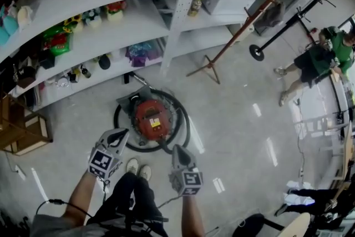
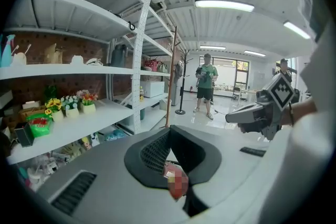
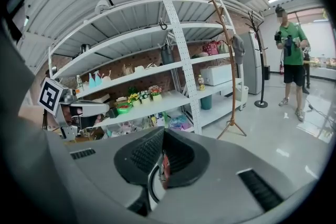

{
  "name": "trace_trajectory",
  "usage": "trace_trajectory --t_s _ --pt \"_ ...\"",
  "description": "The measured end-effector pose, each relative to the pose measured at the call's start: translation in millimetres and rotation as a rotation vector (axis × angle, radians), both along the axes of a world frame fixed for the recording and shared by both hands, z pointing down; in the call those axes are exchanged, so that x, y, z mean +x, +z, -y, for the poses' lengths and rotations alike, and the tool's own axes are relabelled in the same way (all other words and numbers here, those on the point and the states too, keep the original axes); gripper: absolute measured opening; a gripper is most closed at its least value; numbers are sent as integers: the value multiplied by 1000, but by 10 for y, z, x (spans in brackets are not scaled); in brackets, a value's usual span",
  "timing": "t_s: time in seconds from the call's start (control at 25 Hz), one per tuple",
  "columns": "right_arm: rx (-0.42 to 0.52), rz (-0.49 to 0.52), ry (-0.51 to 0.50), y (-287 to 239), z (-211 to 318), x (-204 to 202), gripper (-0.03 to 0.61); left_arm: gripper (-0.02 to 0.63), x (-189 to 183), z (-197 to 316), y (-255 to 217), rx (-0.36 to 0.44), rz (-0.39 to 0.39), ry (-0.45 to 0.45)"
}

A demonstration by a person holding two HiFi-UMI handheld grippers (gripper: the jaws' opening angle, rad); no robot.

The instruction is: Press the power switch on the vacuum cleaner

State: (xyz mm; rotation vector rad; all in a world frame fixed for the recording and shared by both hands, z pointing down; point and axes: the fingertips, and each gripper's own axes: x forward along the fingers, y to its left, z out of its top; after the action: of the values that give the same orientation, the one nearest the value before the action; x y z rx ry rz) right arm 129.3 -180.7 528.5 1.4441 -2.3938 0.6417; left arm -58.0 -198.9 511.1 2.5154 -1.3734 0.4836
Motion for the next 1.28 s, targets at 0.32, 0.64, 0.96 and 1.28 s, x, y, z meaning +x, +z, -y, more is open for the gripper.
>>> trace_trajectory --t_s 0.32,0.64,0.96,1.28 --pt "-47 -17 -6 476 50 -96 12 6 -121 108 381 -21 -10 -26" --pt "-91 -37 -13 966 137 -52 12 6 -150 181 852 -80 1 -41" --pt "-106 -27 -20 1437 276 -70 12 6 -89 243 1389 -80 70 28" --pt "-128 -22 -35 1891 364 -154 12 6 -86 250 1831 -111 73 34"
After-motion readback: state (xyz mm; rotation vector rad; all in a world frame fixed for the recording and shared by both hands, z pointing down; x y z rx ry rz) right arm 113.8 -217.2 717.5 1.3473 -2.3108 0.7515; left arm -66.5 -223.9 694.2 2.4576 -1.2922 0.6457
